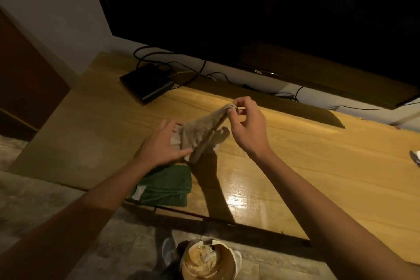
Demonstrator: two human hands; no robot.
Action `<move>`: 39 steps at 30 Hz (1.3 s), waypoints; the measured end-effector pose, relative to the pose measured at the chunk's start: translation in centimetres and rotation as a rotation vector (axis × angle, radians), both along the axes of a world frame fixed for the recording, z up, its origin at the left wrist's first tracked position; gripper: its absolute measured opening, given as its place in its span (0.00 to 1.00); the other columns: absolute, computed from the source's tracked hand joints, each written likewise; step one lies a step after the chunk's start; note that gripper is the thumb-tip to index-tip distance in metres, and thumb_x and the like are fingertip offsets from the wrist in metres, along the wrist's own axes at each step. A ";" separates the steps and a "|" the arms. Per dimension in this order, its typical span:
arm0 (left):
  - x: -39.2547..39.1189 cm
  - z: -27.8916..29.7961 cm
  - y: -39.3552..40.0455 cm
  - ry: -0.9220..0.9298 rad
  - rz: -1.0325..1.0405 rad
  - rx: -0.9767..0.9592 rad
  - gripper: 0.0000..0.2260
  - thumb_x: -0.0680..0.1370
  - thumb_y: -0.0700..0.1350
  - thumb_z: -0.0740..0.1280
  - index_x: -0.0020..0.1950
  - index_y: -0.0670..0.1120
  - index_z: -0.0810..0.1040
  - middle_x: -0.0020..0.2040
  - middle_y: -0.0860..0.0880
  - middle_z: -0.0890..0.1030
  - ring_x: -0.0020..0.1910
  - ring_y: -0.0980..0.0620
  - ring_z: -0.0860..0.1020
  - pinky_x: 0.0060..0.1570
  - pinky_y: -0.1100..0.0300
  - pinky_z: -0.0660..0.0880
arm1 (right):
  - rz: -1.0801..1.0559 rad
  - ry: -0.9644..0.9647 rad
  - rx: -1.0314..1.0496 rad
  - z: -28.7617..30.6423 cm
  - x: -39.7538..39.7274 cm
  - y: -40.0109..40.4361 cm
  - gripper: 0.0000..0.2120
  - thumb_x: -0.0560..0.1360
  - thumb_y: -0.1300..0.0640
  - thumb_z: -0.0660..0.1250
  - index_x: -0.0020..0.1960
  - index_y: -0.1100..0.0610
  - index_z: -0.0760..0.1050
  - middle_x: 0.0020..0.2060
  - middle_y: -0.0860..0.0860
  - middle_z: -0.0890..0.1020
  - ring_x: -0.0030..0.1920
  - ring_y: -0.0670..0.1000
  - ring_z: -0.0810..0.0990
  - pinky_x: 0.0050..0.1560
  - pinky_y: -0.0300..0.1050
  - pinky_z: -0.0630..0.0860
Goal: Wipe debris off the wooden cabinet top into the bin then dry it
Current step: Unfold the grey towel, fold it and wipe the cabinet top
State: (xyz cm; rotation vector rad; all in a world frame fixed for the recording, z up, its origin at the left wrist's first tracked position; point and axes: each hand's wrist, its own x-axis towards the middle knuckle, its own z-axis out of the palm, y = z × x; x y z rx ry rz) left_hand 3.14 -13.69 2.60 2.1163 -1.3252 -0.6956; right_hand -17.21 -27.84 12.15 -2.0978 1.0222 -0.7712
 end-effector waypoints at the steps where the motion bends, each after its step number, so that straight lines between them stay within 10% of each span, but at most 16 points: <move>1: -0.8 0.7 -0.6 0.003 -0.032 0.003 0.33 0.61 0.68 0.74 0.62 0.67 0.67 0.57 0.58 0.67 0.54 0.54 0.75 0.50 0.53 0.79 | 0.015 -0.017 -0.022 1.3 -0.2 0.1 0.03 0.83 0.54 0.64 0.55 0.52 0.74 0.50 0.48 0.79 0.50 0.43 0.78 0.41 0.34 0.77; 8: -7.0 5.2 -3.6 0.072 -0.051 -0.119 0.09 0.74 0.57 0.73 0.51 0.60 0.77 0.50 0.61 0.77 0.49 0.59 0.79 0.39 0.66 0.74 | 0.038 -0.126 -0.195 9.3 -3.5 -0.6 0.05 0.83 0.55 0.64 0.58 0.54 0.74 0.45 0.42 0.78 0.49 0.42 0.79 0.44 0.36 0.77; 18: -14.7 11.4 -7.6 0.403 0.060 -0.242 0.04 0.80 0.49 0.68 0.53 0.59 0.78 0.48 0.55 0.83 0.40 0.61 0.80 0.29 0.71 0.75 | 0.141 -0.006 -0.374 16.6 -9.2 -2.8 0.11 0.83 0.55 0.65 0.64 0.58 0.74 0.53 0.52 0.81 0.50 0.50 0.82 0.48 0.49 0.83; 24: -13.6 15.4 -8.3 0.384 0.027 -0.352 0.13 0.81 0.47 0.67 0.44 0.66 0.84 0.45 0.63 0.85 0.47 0.66 0.81 0.46 0.61 0.78 | 0.049 -0.052 -0.236 18.3 -14.3 -6.1 0.09 0.86 0.56 0.60 0.64 0.56 0.72 0.50 0.47 0.78 0.49 0.48 0.80 0.45 0.44 0.81; 31: -12.4 20.7 -10.1 0.247 0.041 -0.513 0.11 0.82 0.40 0.64 0.42 0.49 0.82 0.41 0.49 0.82 0.42 0.49 0.79 0.42 0.56 0.76 | 0.064 -0.023 -0.210 18.5 -17.5 -8.1 0.09 0.86 0.53 0.57 0.64 0.54 0.71 0.51 0.47 0.78 0.50 0.43 0.78 0.46 0.34 0.73; 39: -14.8 22.7 -10.8 -0.127 -0.180 -0.617 0.12 0.85 0.54 0.54 0.48 0.49 0.69 0.34 0.52 0.72 0.31 0.56 0.72 0.30 0.62 0.65 | 0.035 -0.083 -0.323 21.4 -20.2 -9.8 0.07 0.86 0.52 0.57 0.61 0.51 0.70 0.47 0.44 0.78 0.48 0.43 0.77 0.41 0.32 0.74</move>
